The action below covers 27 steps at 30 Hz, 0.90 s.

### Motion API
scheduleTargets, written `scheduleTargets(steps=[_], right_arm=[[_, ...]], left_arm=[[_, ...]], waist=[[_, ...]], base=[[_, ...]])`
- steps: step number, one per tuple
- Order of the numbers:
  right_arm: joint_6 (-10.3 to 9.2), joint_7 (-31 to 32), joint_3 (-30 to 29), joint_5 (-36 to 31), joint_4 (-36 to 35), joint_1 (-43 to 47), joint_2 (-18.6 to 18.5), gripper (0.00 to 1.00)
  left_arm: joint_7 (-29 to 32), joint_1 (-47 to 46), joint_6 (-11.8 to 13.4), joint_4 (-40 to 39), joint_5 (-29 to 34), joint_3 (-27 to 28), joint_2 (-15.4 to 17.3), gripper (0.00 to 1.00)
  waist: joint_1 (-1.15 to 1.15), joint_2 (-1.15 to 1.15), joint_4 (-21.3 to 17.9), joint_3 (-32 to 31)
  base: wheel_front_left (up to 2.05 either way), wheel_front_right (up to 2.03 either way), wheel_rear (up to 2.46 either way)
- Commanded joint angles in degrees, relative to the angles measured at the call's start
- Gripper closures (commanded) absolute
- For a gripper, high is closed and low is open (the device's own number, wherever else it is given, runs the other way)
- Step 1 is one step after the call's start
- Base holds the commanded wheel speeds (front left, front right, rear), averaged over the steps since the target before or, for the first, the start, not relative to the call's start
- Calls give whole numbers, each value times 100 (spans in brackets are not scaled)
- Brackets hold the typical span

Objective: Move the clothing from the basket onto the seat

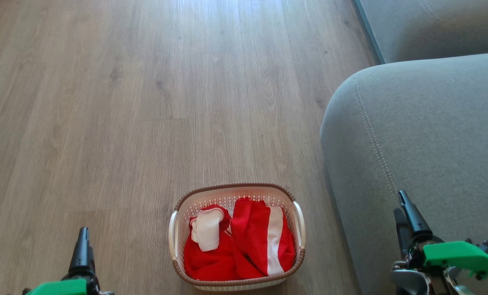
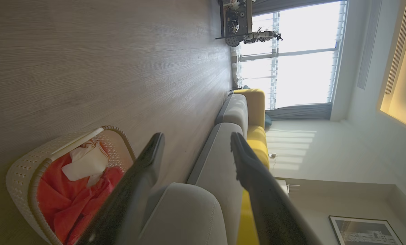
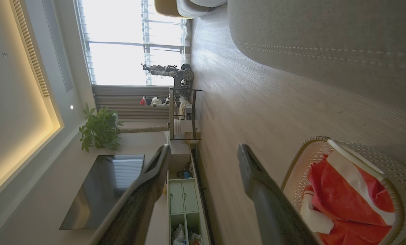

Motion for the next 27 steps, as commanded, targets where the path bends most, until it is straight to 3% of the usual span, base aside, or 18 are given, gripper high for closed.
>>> scheduleTargets(steps=[1, 19, 27], right_arm=[[0, -30, -75, -122, -205, -248, -22, 0], [0, -54, -303, -1893, -486, -188, 195, 0], [0, -65, -394, -2659, -586, -149, 297, 0]], left_arm=[[-42, -138, 2, -237, 101, 0, 47, 0], [-326, -105, 182, -500, 1309, -256, 59, 0], [-460, -86, 233, -534, 2155, -356, 65, 0]], waist=[[0, 0, 2, -2], [0, 0, 37, -52], [0, 0, 47, -79]], base=[[0, 0, 0], [0, 0, 0], [0, 0, 0]])
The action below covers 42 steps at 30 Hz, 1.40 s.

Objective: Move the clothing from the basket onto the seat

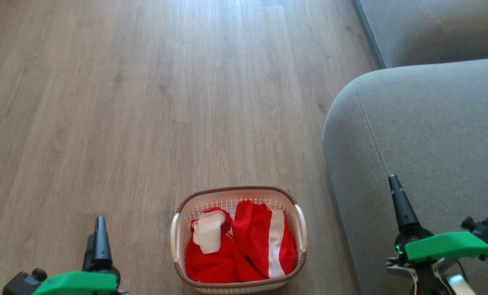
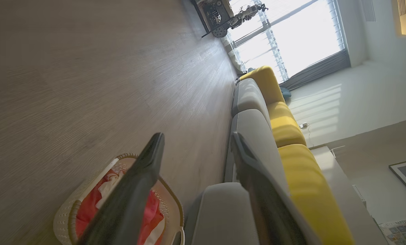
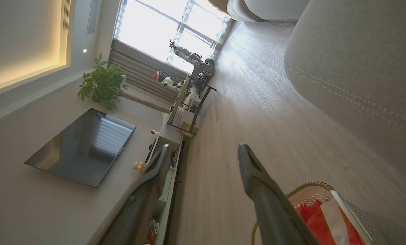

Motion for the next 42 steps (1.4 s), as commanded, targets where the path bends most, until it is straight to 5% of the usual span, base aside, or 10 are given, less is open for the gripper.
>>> scheduleTargets(steps=[1, 42], right_arm=[[0, -62, -40, -259, -236, -153, 19, 0], [-1, -118, -466, -4038, 49, -94, 542, 0]], left_arm=[[-65, -85, 14, -236, 263, 17, 63, 0], [-752, 222, 237, -266, 3918, -211, 109, 0]], waist=[[0, 0, 2, -6], [0, 0, 51, -42]], base=[[0, 0, 0], [0, 0, 0]])
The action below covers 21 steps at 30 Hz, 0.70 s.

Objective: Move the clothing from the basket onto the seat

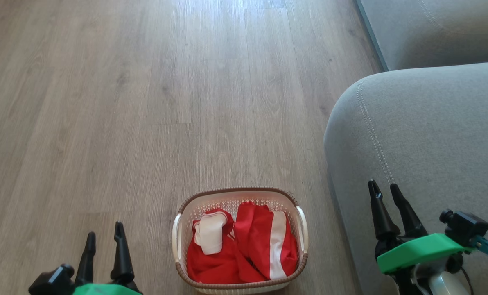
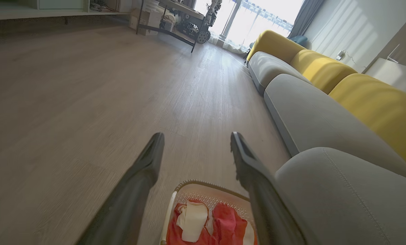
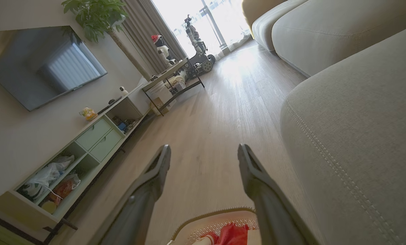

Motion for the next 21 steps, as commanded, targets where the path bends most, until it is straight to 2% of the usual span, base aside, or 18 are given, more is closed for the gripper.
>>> scheduleTargets(steps=[1, 21], right_arm=[[-1, -81, 7, -263, -156, -106, 21, 0], [-1, -108, -233, -1937, -60, -80, 276, 0]], left_arm=[[-95, -34, 42, -197, 241, 79, 80, 0], [-430, 25, 168, -11, 1602, -77, 93, 0]], waist=[[0, 0, 4, -2], [0, 0, 12, -11]], base=[[0, 0, 0], [0, 0, 0]])
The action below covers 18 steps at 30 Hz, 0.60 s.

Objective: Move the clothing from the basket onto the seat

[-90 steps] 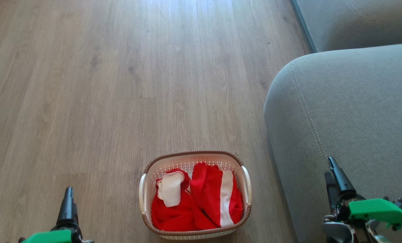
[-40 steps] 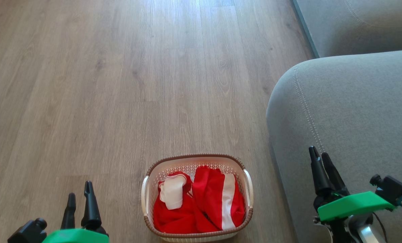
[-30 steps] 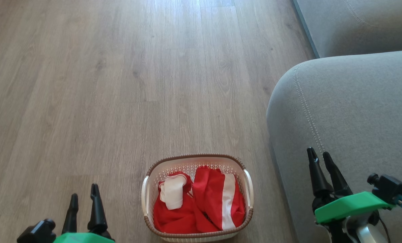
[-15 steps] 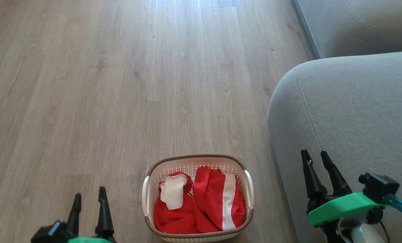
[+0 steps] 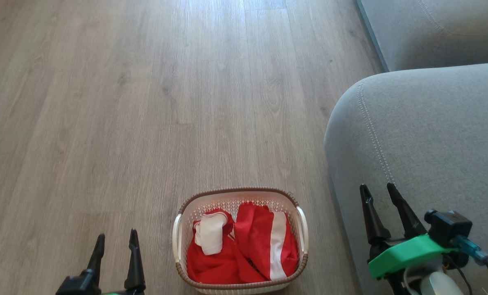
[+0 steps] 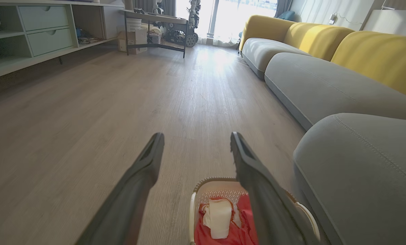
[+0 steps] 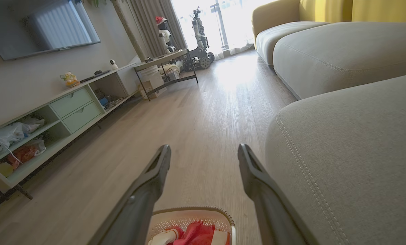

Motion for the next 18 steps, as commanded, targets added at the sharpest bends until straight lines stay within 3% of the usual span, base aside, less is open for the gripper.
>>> scheduleTargets(steps=[1, 18], right_arm=[[-1, -61, 47, -262, -148, -82, 46, 0], [-1, -79, -93, -1325, -71, -89, 212, 0]], left_arm=[[-90, -83, 70, -129, 212, 110, 67, 0], [-307, -111, 154, -23, 944, 33, 69, 0]], waist=[[0, 0, -1, 2], [0, 0, 17, 9]], base=[[0, 0, 0], [0, 0, 0]])
